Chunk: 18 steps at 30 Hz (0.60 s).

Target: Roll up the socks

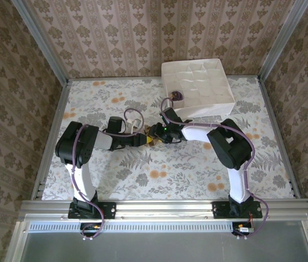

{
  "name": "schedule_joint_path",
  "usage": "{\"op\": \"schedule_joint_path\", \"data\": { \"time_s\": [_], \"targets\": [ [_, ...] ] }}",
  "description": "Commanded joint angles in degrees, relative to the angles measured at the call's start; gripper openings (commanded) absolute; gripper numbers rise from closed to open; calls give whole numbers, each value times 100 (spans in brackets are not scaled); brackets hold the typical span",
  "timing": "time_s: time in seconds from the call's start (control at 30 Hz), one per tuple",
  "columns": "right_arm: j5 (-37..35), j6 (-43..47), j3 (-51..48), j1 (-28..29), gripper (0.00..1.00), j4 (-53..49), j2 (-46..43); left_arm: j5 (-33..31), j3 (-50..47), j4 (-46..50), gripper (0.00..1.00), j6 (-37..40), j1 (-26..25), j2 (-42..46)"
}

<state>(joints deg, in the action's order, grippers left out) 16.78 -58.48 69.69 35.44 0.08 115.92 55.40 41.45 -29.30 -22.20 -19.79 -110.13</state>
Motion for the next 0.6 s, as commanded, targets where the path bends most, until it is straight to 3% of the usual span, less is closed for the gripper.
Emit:
{"op": "schedule_joint_path", "data": {
  "time_s": [0.0, 0.13, 0.23, 0.3, 0.37, 0.5, 0.53, 0.57],
  "targets": [
    [-30, 200, 107, 145, 48, -507, 530, -97, 6, 1104, 12, 664, -132, 14],
    [-526, 629, 337, 331, 43, -1192, 600, -300, 129, 1813, 31, 1168, -139, 232],
    [-676, 1011, 546, 499, 31, -1561, 722, -538, 179, 2310, 42, 1606, -190, 557],
    [-609, 1146, 484, 555, 14, -1392, 754, -697, 154, 2517, 47, 1810, -213, 821],
    [-570, 1248, 347, 588, 4, -1100, 707, -818, 120, 2659, 50, 1925, -209, 1063],
    [-633, 1496, 70, 599, 0, -710, 389, -1011, -28, 2930, 58, 2148, -153, 1673],
    [-683, 1585, -40, 599, 0, -577, 230, -1068, -98, 2951, 71, 2192, -147, 1872],
    [-758, 1646, -133, 593, 0, -484, 86, -1099, -177, 2966, 95, 2235, -128, 2055]
  ]
}}
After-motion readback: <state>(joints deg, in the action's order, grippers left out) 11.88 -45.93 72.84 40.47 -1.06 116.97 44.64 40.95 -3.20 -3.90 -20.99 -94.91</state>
